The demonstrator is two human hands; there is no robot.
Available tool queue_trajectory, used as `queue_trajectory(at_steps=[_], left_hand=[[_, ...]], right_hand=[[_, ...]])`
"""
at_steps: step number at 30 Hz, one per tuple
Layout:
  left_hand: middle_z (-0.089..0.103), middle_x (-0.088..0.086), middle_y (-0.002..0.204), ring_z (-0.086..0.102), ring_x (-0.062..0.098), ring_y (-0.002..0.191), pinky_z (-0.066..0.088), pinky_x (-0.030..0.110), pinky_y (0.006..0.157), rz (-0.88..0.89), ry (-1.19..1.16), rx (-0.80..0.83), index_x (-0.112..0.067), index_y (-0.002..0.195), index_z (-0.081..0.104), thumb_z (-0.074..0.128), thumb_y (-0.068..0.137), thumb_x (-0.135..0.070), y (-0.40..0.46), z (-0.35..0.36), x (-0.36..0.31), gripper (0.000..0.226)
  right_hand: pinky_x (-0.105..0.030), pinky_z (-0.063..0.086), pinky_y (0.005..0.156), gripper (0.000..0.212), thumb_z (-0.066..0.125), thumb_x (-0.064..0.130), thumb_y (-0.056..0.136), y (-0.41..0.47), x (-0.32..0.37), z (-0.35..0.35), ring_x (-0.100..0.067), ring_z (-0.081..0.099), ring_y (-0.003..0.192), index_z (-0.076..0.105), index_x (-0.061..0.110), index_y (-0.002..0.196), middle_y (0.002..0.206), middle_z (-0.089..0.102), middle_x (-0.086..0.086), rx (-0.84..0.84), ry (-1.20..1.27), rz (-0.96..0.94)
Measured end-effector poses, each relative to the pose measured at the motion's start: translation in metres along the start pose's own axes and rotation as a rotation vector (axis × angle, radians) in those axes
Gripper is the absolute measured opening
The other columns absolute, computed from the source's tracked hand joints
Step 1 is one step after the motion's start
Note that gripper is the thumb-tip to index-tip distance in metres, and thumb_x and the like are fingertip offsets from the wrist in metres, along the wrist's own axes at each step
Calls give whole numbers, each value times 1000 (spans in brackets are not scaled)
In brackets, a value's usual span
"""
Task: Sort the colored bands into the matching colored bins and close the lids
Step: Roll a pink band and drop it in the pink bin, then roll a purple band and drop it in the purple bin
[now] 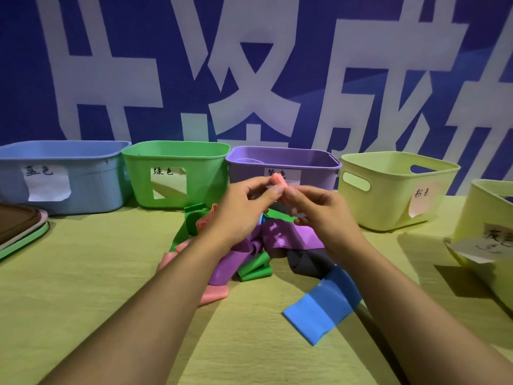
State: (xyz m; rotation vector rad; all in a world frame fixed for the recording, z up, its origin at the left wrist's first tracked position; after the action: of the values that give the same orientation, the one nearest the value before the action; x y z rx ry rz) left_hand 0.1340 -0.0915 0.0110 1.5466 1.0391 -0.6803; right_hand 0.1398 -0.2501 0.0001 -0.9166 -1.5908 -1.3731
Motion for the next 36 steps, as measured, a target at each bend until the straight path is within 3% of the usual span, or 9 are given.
queue_trajectory(at_steps=[3, 7, 13, 16, 20, 24, 27, 32, 36], left_hand=[[64, -6, 114, 61, 10, 101, 51, 30, 87, 31, 279, 24, -36, 146, 54, 57, 103, -42, -2, 5, 0, 44], [59, -10, 120, 55, 5, 84, 54, 45, 92, 32, 306, 56, -46, 154, 37, 52, 101, -54, -2, 11, 3, 55], [58, -13, 105, 52, 2, 73, 52, 35, 81, 82, 279, 2, -36, 144, 52, 54, 102, -46, -4, 8, -5, 43], [59, -10, 106, 53, 5, 76, 51, 33, 78, 86, 270, -10, -34, 140, 56, 53, 103, -45, -3, 7, -7, 39], [60, -8, 105, 54, 5, 77, 46, 29, 73, 88, 262, -14, -33, 138, 57, 52, 104, -44, -4, 6, -9, 36], [60, -8, 104, 52, 4, 75, 44, 27, 72, 83, 258, -26, -31, 136, 59, 53, 104, -43, -3, 4, -8, 35], [60, -7, 101, 54, 6, 76, 45, 28, 70, 80, 270, -30, -31, 134, 60, 53, 104, -42, -3, 3, -6, 33], [61, -7, 103, 55, 3, 73, 44, 27, 68, 68, 304, -14, -31, 135, 59, 52, 104, -43, -2, 5, -3, 34], [61, -13, 98, 56, 1, 72, 46, 27, 70, 70, 295, -19, -31, 134, 60, 53, 104, -43, -1, 5, -2, 33]], right_hand=[[-13, 51, 64, 13, 70, 29, 93, -3, 7, -2, 4, 69, 74, 77, 27, 104, 86, 79, 13, -29, -124, -64], [-14, 52, 65, 19, 73, 41, 91, -1, 18, -16, 3, 68, 72, 78, 23, 95, 81, 77, 11, -180, -149, -101], [-23, 53, 68, 39, 72, 54, 89, 21, 40, -69, -4, 68, 73, 78, 17, 97, 83, 76, 6, -411, -447, -161], [-32, 56, 75, 49, 64, 59, 92, 35, 56, -101, -15, 68, 84, 75, 14, 109, 95, 75, 1, -433, -689, -124], [-39, 55, 81, 49, 65, 49, 94, 60, 68, -141, -21, 65, 93, 71, 7, 118, 107, 73, -8, -439, -813, 9], [-38, 54, 78, 47, 72, 44, 90, 76, 56, -164, -26, 65, 92, 73, 1, 110, 105, 72, -13, -416, -852, 212], [-38, 51, 77, 54, 77, 42, 88, 78, 44, -169, -28, 60, 94, 70, -3, 116, 116, 69, -17, -425, -866, 311], [-39, 53, 79, 58, 77, 45, 87, 80, 37, -169, -28, 59, 94, 69, -2, 121, 119, 68, -18, -429, -888, 326], [-38, 55, 78, 41, 76, 31, 92, 79, 39, -171, -26, 62, 94, 71, 0, 118, 116, 71, -16, -438, -889, 269]])
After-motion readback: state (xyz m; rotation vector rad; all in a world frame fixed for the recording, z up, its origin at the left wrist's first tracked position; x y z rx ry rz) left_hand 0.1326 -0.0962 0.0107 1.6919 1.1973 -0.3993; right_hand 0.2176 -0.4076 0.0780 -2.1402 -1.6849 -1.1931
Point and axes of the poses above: each hand's wrist, its own y-axis towards the middle knuckle, its own z-axis out of the palm, x = y × z, the point moved 8 cm from there along y, towards the middle knuckle
